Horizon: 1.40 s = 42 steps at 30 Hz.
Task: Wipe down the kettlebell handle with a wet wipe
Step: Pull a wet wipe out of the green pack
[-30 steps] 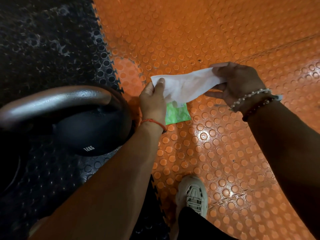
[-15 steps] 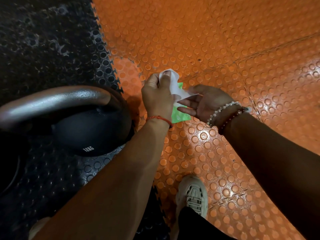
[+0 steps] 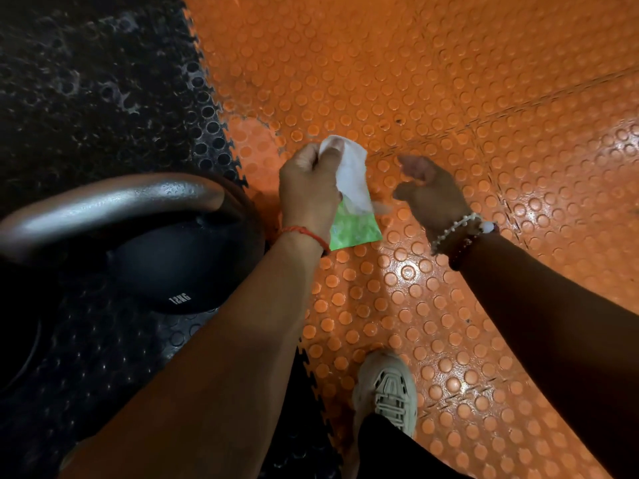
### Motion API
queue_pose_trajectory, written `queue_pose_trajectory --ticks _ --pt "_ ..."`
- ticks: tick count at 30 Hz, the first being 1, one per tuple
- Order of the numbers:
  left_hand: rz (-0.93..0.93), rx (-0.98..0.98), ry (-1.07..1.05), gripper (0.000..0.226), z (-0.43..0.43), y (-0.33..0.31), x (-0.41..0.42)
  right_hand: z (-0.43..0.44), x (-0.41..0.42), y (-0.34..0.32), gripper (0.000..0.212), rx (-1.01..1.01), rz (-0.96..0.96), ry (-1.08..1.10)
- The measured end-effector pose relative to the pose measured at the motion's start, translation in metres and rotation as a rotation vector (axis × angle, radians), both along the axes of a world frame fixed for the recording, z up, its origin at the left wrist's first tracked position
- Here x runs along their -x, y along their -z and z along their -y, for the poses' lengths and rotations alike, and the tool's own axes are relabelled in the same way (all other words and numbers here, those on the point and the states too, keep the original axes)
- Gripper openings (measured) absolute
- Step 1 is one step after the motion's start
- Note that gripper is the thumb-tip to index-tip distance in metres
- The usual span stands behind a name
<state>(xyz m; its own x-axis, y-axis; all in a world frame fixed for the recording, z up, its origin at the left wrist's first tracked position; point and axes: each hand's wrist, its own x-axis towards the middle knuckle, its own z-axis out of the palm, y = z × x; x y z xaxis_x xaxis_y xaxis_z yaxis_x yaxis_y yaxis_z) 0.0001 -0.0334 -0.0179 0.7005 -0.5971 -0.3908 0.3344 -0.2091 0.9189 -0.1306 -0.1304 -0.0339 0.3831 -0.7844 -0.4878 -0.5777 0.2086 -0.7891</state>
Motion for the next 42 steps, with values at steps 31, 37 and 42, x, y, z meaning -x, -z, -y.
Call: queue_pose_trajectory --ticks 31,37,42 --pt "0.125 0.189 0.276 0.021 0.002 -0.030 -0.012 0.012 -0.006 -0.063 0.020 0.195 0.544 -0.222" --pt "0.619 0.234 0.297 0.031 0.001 -0.047 -0.028 0.008 -0.007 -0.074 0.029 1.046 0.333 -0.393" --pt "0.710 0.325 0.281 0.041 -0.002 -0.065 -0.037 -0.002 -0.013 -0.092 0.033 1.153 0.420 -0.284"
